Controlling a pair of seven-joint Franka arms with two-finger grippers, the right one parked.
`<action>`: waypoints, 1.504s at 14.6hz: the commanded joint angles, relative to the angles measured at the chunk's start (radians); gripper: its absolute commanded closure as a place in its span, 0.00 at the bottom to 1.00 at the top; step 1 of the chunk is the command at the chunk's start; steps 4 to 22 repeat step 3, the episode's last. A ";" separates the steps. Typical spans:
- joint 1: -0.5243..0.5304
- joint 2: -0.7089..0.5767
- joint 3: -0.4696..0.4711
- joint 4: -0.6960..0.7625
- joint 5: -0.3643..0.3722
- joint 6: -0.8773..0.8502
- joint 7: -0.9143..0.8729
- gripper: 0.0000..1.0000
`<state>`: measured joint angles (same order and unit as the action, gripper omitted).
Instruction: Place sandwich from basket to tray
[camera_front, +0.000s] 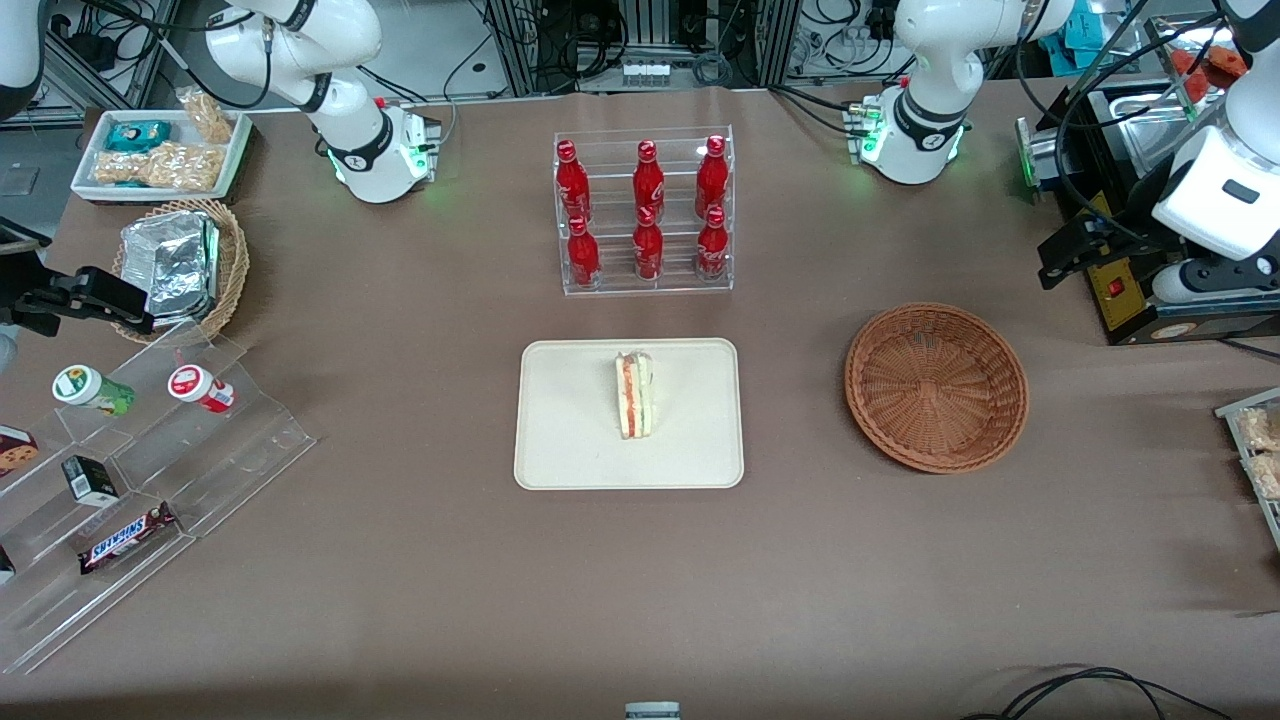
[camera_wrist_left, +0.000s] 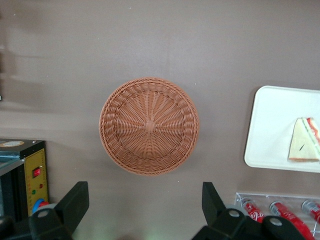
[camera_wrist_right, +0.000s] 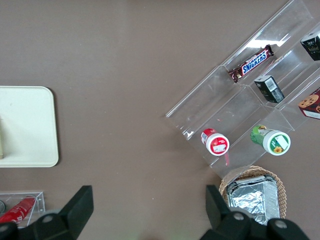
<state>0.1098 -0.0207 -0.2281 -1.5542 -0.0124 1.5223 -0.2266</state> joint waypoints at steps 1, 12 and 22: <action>-0.002 -0.008 0.004 -0.003 -0.015 0.009 -0.027 0.00; 0.007 -0.008 0.004 0.003 -0.015 0.004 -0.025 0.00; 0.007 -0.008 0.004 0.003 -0.015 0.004 -0.025 0.00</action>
